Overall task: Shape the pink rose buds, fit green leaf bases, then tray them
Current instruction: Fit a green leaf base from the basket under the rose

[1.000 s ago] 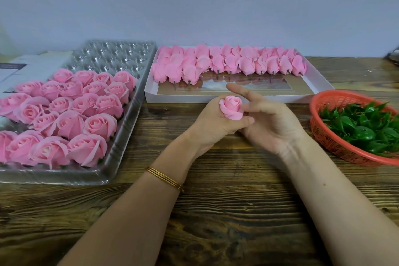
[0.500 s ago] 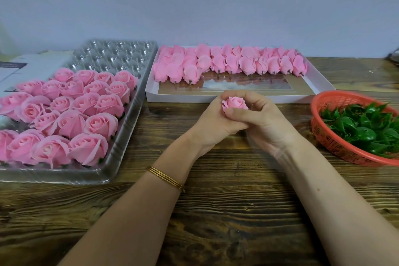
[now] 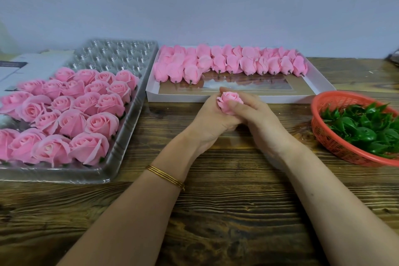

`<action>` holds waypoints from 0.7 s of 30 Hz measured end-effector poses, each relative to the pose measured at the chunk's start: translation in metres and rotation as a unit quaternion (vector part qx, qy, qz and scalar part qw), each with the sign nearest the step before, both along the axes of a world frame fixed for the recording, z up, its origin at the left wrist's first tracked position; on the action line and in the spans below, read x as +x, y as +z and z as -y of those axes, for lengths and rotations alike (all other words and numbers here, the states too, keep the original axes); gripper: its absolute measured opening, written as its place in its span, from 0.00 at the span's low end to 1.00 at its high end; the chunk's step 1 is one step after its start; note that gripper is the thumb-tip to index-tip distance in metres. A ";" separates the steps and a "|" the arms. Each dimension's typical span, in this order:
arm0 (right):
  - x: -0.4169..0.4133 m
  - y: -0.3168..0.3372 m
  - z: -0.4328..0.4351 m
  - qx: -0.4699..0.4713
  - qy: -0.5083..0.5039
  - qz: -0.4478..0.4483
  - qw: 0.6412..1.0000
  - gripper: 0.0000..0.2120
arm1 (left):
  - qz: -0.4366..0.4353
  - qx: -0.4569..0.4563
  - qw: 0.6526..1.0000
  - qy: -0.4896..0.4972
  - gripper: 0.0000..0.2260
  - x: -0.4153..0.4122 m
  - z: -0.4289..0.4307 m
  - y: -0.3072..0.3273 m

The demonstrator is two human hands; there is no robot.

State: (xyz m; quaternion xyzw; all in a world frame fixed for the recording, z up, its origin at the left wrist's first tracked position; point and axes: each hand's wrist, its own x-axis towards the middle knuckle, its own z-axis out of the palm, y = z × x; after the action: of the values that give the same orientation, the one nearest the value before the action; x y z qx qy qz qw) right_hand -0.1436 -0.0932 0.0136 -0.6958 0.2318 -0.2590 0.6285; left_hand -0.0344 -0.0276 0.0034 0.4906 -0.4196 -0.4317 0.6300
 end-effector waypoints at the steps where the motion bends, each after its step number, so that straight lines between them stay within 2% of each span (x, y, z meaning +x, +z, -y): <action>1: -0.001 0.001 0.002 0.020 -0.011 0.012 1.000 0.22 | 0.001 0.002 1.000 0.002 0.10 0.000 0.001 -0.001; 3: -0.003 0.003 0.006 0.063 -0.025 0.048 0.997 0.23 | 0.006 0.000 1.000 -0.003 0.09 0.000 0.002 -0.002; 7: -0.004 0.004 0.004 0.061 -0.033 0.086 0.994 0.16 | 0.026 -0.003 1.000 -0.003 0.08 -0.002 0.001 0.000; 11: 0.003 -0.001 -0.005 0.034 -0.027 0.081 0.996 0.12 | 0.054 0.010 0.998 0.023 0.09 -0.005 0.001 0.000; 17: 0.008 -0.006 -0.011 -0.007 -0.036 0.043 0.998 0.14 | 0.062 0.030 0.996 0.055 0.08 -0.003 0.001 -0.003; 21: 0.007 -0.006 -0.011 -0.010 -0.023 0.028 0.999 0.15 | 0.037 0.058 0.995 0.072 0.18 0.000 0.005 -0.006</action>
State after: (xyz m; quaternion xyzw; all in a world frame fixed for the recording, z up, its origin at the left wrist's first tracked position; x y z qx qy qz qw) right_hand -0.1361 -0.0824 0.0080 -0.6890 0.2269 -0.2951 0.6218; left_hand -0.0349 -0.0322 -0.0030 0.5710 -0.3804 -0.3903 0.6140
